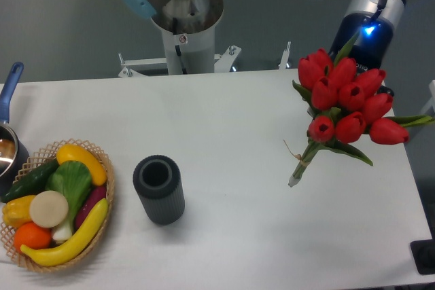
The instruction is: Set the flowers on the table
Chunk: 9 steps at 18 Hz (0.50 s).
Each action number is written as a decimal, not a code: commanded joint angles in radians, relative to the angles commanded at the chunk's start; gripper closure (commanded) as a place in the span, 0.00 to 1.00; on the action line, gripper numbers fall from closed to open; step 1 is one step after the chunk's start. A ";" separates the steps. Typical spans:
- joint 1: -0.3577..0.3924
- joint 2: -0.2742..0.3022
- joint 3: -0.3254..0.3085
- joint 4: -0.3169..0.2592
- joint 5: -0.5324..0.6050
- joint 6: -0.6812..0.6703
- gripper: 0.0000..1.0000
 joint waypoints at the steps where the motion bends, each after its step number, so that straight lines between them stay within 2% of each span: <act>1: 0.000 0.000 -0.002 0.000 0.000 0.000 0.60; 9: 0.012 0.006 -0.005 0.002 0.003 0.000 0.60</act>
